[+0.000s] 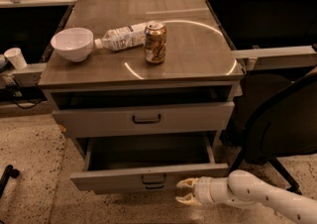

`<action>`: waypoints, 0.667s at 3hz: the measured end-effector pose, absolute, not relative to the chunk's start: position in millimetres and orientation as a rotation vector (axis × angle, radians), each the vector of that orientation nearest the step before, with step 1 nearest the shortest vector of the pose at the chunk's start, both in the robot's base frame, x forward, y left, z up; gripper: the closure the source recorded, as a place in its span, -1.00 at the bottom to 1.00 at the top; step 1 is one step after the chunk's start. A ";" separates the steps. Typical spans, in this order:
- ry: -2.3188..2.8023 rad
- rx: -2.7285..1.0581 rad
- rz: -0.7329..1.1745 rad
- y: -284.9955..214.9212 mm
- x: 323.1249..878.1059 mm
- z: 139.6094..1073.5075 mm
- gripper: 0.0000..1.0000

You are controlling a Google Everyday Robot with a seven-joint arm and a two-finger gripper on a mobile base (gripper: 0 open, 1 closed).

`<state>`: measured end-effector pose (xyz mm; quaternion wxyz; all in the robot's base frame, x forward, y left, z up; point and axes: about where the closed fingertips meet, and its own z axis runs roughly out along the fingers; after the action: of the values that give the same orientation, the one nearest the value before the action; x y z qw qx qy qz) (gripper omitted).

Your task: Close middle drawer

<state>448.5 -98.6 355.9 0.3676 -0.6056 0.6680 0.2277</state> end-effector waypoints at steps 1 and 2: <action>1.738 -1.518 0.534 -99.8 459.7 358.1 -0.52; 1.750 -1.495 0.512 -101.0 464.6 359.3 -1.00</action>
Offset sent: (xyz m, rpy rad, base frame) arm 0.0233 -0.0083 0.0062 -0.0189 -0.0419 -0.1122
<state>464.6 -101.0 359.3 0.3817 -0.5860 0.6860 0.2008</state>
